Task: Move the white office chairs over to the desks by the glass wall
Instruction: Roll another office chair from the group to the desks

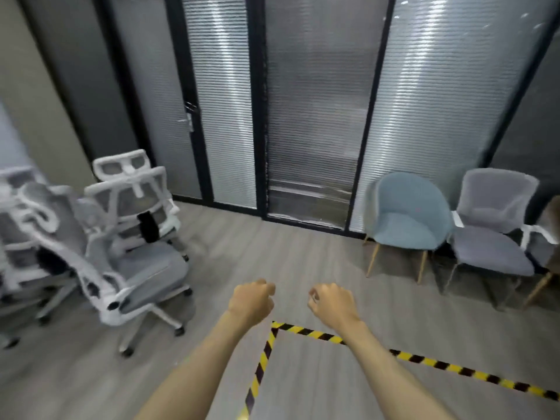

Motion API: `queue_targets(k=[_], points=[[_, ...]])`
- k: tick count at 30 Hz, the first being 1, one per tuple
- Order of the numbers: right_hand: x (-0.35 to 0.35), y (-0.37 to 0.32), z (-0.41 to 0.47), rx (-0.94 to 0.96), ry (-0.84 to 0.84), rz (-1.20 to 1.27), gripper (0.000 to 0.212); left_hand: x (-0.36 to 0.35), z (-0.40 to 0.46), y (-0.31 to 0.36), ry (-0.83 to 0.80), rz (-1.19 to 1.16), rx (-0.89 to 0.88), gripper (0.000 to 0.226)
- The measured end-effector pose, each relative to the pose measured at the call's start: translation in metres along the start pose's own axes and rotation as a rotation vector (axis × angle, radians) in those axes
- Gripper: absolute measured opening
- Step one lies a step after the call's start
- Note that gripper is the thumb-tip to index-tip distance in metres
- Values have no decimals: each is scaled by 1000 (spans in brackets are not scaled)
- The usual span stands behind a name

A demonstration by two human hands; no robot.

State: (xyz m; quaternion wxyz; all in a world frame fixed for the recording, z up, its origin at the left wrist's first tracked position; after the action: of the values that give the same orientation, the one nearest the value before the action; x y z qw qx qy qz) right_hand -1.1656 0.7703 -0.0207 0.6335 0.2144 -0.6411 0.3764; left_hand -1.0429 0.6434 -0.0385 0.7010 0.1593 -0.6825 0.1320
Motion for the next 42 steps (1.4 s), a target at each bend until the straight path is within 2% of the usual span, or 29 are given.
queue_targets(k=[7, 11, 17, 20, 29, 37, 42], points=[[-77, -273, 4, 249, -112, 44, 28, 2, -167, -233, 61, 14, 264, 23], [-108, -423, -10, 357, -148, 72, 24, 10, -267, -352, 106, -16, 435, 25], [-132, -587, -24, 466, -165, 81, 22, 23, -364, -471, 85, -18, 574, 32], [-148, -645, -14, 497, -189, 89, 19, 26, -386, -522, 107, -41, 630, 24], [-214, -784, 89, 493, -237, 184, 20, 12, -363, -691, 123, -30, 665, 15], [-256, -889, 231, 466, -277, 249, 19, 40, -258, -859, 160, -147, 627, 18], [-242, -943, 306, 462, -191, 379, 19, 67, -206, -947, 233, -219, 599, 24]])
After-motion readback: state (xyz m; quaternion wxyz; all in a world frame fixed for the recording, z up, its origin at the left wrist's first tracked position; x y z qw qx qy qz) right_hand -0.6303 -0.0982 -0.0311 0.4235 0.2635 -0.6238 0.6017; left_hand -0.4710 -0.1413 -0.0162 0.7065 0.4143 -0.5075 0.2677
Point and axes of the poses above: each hand's wrist, its own z-axis towards the middle knuckle, its own x-axis out of the back of the hand, y = z × x, the point moved 10 cm from there along z, towards the middle knuckle, and after that the axes turned 8 degrees about -x, right-handed, at the moved point
